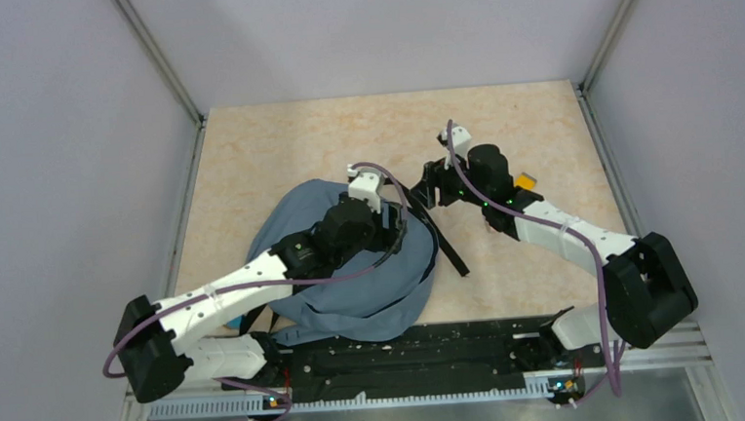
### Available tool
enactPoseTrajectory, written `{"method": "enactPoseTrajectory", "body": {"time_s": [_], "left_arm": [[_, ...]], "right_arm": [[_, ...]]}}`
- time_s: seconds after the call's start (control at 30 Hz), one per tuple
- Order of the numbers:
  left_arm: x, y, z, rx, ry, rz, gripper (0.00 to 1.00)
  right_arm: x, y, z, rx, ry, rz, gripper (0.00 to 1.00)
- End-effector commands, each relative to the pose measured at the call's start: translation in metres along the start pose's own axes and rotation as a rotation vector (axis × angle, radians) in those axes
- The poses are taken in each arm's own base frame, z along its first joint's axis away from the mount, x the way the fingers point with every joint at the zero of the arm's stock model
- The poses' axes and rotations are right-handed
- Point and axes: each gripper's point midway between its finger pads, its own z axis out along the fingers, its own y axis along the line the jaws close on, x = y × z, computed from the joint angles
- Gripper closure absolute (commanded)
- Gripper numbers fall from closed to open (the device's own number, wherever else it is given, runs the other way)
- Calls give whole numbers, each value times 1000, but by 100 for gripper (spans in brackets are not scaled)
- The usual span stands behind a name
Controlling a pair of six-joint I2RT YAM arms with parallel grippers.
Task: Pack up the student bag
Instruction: Zip the student bag at the center of the board.
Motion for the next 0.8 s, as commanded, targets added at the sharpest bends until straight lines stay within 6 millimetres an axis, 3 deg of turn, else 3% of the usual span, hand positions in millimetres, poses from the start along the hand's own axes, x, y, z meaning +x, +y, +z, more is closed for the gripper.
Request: {"method": "enactPoseTrajectory", "body": {"time_s": [0.0, 0.13, 0.33, 0.6, 0.77], "left_arm": [[-7, -52, 10, 234, 12, 34, 20], [13, -78, 17, 349, 66, 50, 17], [40, -89, 19, 336, 120, 102, 17], [63, -68, 11, 233, 169, 91, 17], [63, -64, 6, 231, 159, 82, 17]], "right_arm": [[13, 24, -9, -149, 74, -9, 39], [24, 20, -3, -143, 115, -26, 42], [27, 18, 11, -156, 141, -35, 53], [35, 18, 25, -180, 182, -36, 60], [36, 14, 29, -162, 178, -32, 86]]}}
